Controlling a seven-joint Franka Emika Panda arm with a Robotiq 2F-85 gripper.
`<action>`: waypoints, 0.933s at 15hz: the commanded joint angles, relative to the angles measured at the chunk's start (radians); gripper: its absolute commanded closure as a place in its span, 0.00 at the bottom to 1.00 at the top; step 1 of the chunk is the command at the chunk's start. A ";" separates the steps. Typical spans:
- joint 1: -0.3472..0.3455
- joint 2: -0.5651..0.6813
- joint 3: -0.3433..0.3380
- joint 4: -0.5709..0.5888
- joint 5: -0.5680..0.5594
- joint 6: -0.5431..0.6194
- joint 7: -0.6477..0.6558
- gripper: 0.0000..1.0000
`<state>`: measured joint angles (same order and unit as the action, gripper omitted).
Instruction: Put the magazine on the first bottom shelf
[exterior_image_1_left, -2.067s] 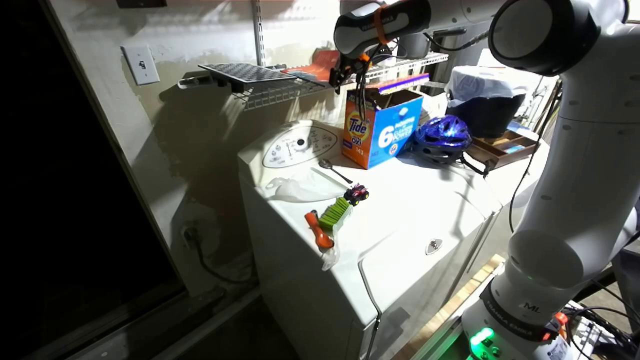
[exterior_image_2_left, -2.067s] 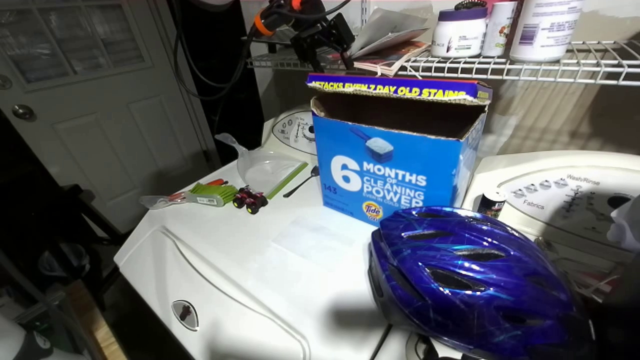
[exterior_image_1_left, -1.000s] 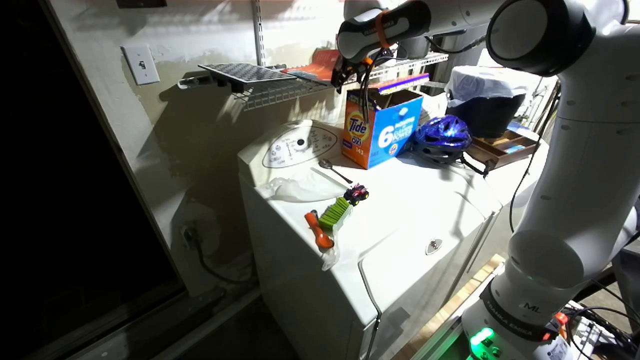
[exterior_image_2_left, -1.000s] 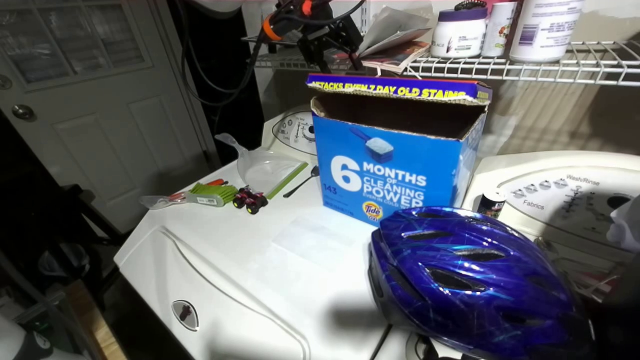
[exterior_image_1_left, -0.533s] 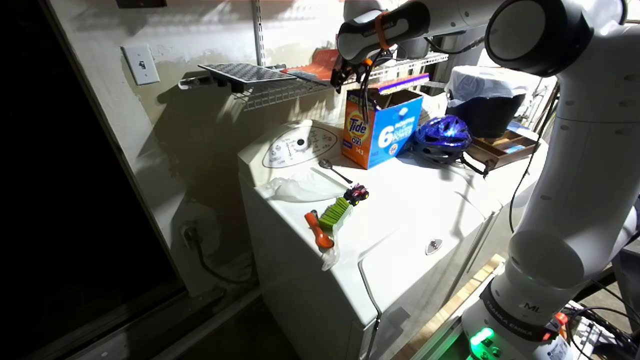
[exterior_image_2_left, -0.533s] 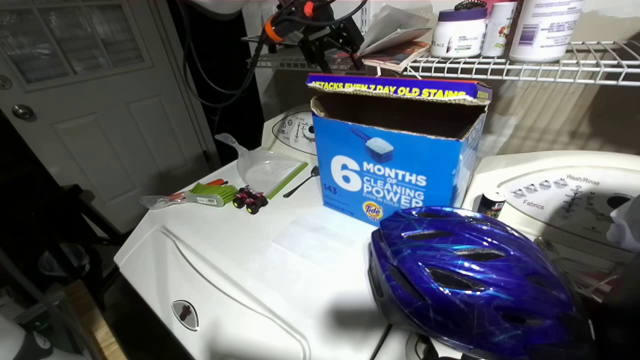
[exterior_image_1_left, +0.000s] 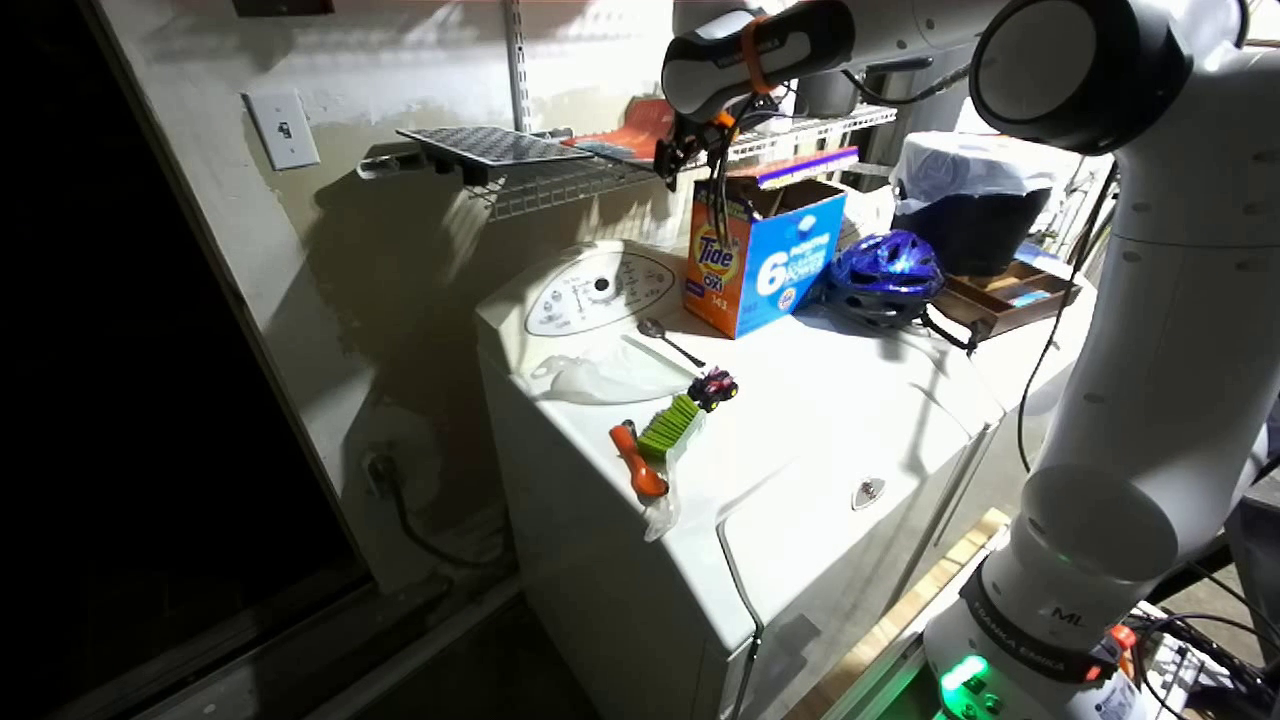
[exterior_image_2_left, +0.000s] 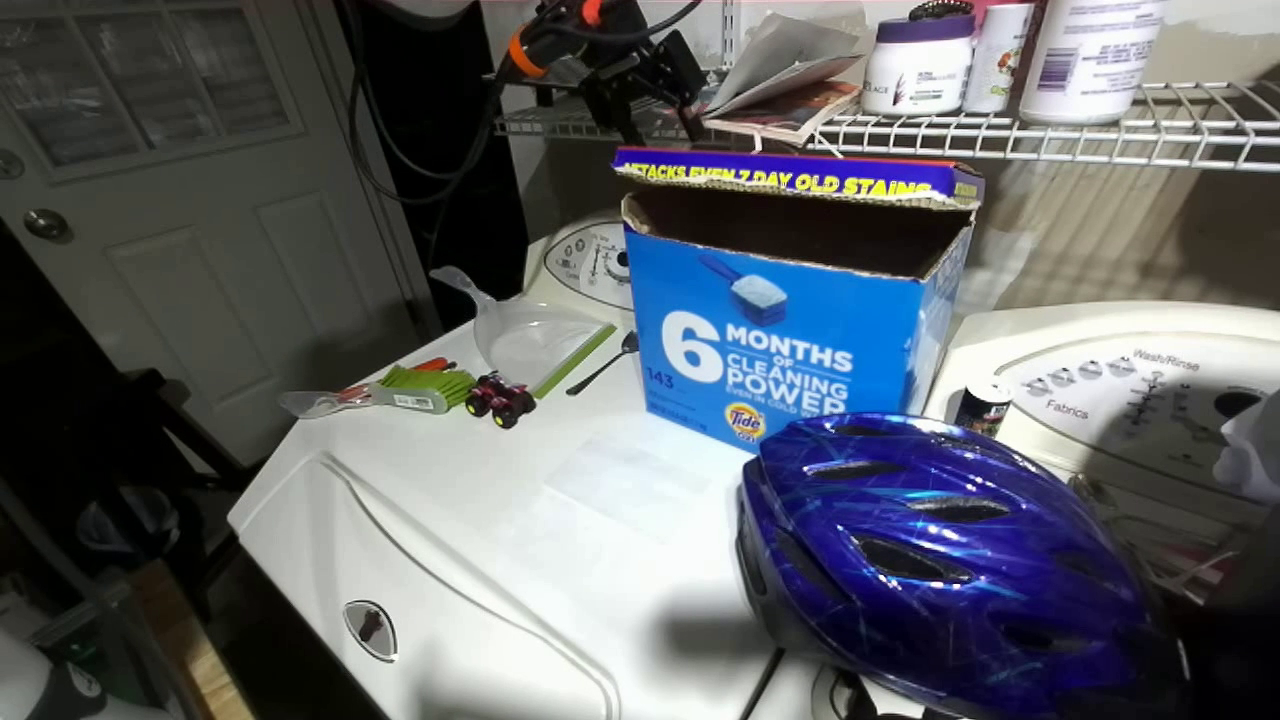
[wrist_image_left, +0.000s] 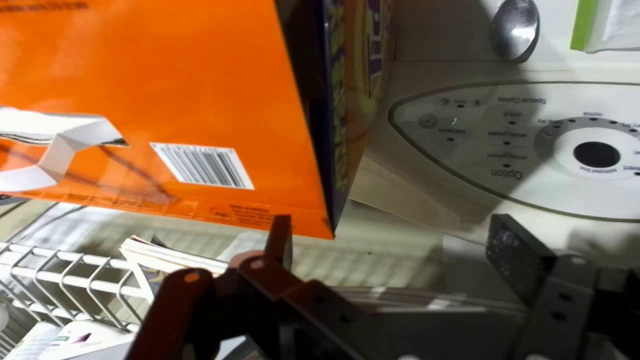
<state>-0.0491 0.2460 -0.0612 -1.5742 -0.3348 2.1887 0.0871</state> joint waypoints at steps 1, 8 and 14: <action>0.058 -0.042 -0.019 -0.007 -0.091 -0.043 0.113 0.00; 0.140 -0.127 -0.019 -0.066 -0.454 -0.058 0.580 0.00; 0.162 -0.187 0.042 -0.109 -0.532 -0.147 0.781 0.00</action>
<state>0.1023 0.1177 -0.0455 -1.6281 -0.8170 2.0784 0.7756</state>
